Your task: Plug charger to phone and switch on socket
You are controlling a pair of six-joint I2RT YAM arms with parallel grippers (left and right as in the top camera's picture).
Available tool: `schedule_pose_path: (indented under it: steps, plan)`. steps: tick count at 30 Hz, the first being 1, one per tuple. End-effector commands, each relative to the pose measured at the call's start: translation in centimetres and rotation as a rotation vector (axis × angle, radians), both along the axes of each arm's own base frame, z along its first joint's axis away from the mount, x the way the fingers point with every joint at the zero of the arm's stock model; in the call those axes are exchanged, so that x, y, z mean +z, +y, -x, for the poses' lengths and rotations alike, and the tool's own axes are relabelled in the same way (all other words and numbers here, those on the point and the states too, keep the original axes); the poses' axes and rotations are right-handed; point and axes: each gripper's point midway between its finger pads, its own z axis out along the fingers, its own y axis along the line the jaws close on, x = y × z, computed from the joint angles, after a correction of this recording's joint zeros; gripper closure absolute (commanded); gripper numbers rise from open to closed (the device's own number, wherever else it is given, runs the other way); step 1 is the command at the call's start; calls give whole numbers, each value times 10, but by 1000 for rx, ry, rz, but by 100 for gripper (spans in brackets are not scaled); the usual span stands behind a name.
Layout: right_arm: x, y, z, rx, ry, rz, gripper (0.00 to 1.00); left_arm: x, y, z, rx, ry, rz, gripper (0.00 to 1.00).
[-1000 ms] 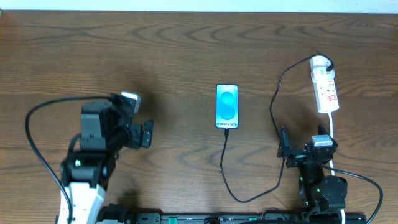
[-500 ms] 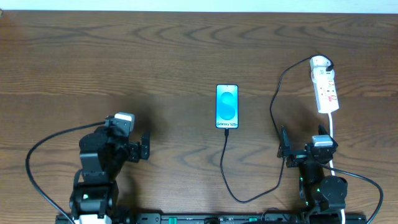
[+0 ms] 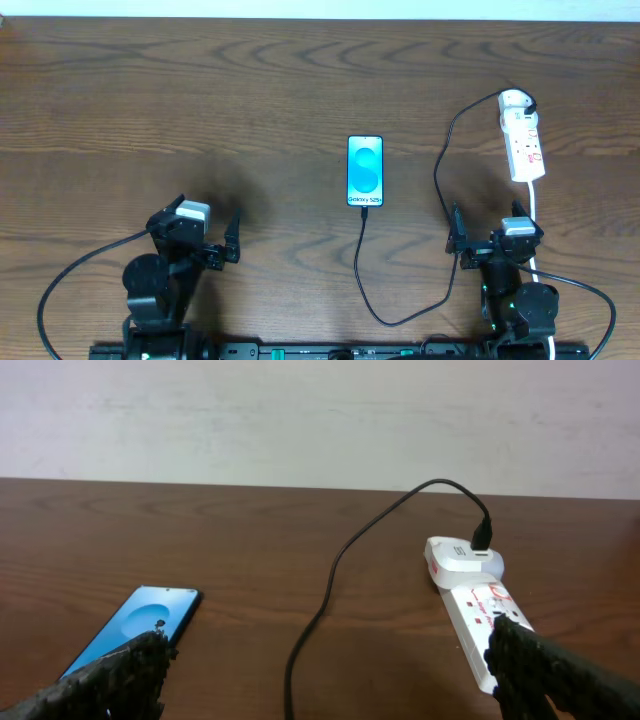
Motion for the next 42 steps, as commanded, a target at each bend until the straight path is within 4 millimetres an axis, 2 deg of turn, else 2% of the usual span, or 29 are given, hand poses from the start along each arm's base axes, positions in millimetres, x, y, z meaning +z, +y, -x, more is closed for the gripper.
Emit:
schedule_pose_path:
  steps: [1, 5, 18, 22, 26, 42]
  plan:
    - [-1, -1, 0, -8, 2, -9, 1, -2, 0, -1, 3, -73, 30, 2]
    - [-1, -1, 0, -8, 2, -9, 1, -6, 12, -2, 88, -100, 70, 2]
    - [-1, -1, 0, -8, 2, -9, 1, -9, 24, 1, 168, -163, 95, 2]
    - [-1, -1, 0, -8, 2, -9, 1, -5, 26, 1, 174, -184, 94, 2]
    - [-1, -1, 0, -8, 2, -9, 1, -15, 26, 2, 176, -143, 92, 2]
    - [-1, -1, 0, -8, 2, -9, 1, -16, 29, 2, 195, -140, 88, 2]
